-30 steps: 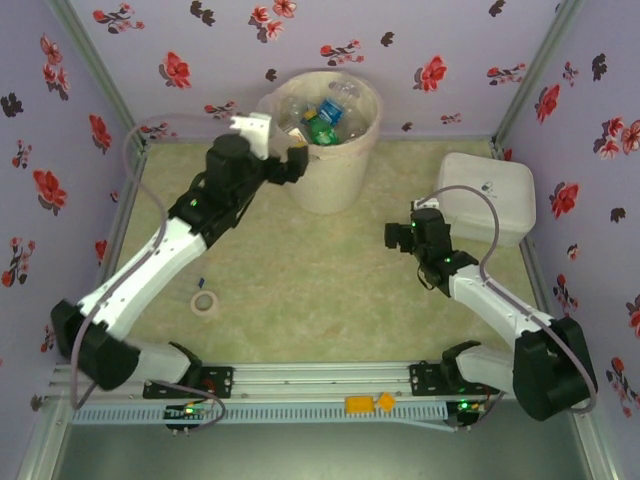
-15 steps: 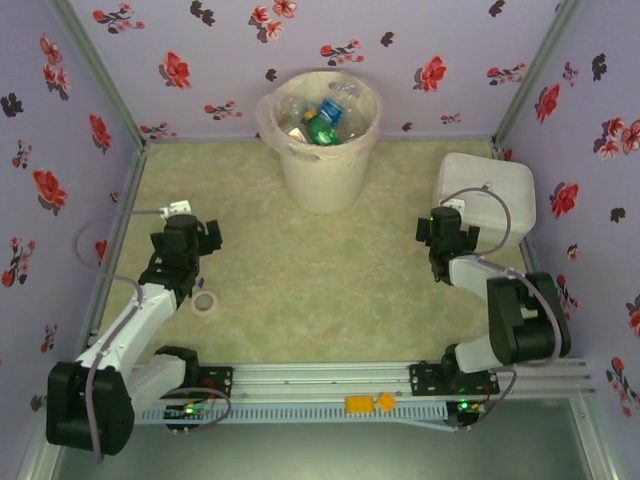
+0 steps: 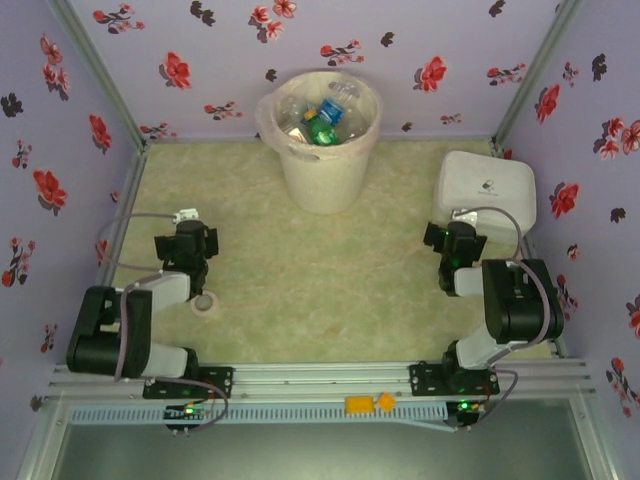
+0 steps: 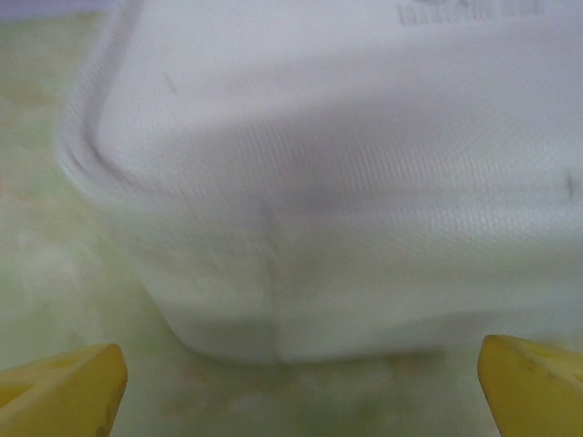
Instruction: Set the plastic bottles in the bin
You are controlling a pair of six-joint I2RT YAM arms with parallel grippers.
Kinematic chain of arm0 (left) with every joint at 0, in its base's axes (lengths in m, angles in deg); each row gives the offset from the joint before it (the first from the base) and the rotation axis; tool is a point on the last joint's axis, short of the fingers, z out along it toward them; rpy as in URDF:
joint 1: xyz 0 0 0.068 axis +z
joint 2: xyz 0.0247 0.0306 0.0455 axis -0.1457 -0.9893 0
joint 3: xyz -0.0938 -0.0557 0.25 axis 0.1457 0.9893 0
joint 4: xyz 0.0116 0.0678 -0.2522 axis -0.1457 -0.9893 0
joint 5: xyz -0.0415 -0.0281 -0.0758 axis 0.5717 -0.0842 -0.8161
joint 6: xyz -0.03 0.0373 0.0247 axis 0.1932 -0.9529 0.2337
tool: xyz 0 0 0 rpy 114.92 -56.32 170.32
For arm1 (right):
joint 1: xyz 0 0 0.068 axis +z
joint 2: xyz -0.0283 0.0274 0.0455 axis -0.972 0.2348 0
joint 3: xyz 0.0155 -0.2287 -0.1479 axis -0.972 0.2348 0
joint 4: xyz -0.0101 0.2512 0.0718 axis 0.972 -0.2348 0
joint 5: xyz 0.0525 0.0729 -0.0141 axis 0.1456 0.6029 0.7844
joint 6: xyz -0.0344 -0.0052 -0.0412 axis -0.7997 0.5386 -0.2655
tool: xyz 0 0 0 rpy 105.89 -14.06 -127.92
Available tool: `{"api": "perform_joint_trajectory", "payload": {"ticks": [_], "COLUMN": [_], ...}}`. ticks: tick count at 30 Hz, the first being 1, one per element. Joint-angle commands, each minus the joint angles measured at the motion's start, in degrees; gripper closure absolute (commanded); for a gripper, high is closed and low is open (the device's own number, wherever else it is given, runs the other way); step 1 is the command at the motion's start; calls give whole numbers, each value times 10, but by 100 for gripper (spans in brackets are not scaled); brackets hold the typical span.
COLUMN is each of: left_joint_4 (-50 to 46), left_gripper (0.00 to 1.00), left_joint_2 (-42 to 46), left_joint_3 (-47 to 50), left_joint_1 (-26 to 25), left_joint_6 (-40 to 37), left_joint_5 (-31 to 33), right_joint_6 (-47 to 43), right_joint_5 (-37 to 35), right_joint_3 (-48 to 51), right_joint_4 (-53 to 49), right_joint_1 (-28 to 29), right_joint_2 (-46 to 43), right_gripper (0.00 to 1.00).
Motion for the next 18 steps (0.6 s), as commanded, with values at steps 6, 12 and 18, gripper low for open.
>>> {"api": "perform_joint_trajectory", "payload": {"ticks": [6, 12, 18], "left_joint_4": [197, 276, 263], "left_gripper": [0, 0, 0], "left_joint_2": [-60, -82, -82], "left_joint_3": [13, 48, 41], "left_joint_1": [50, 68, 68], "left_joint_6": [-29, -29, -26], "left_joint_5": [-141, -201, -192], "right_joint_6": [6, 8, 8], "right_joint_5": [-2, -4, -4], "right_joint_3": [8, 5, 4], "right_joint_4": [102, 83, 82], "right_joint_1": [5, 5, 5], "right_joint_2": [6, -2, -1], "right_gripper": [0, 0, 0]}}
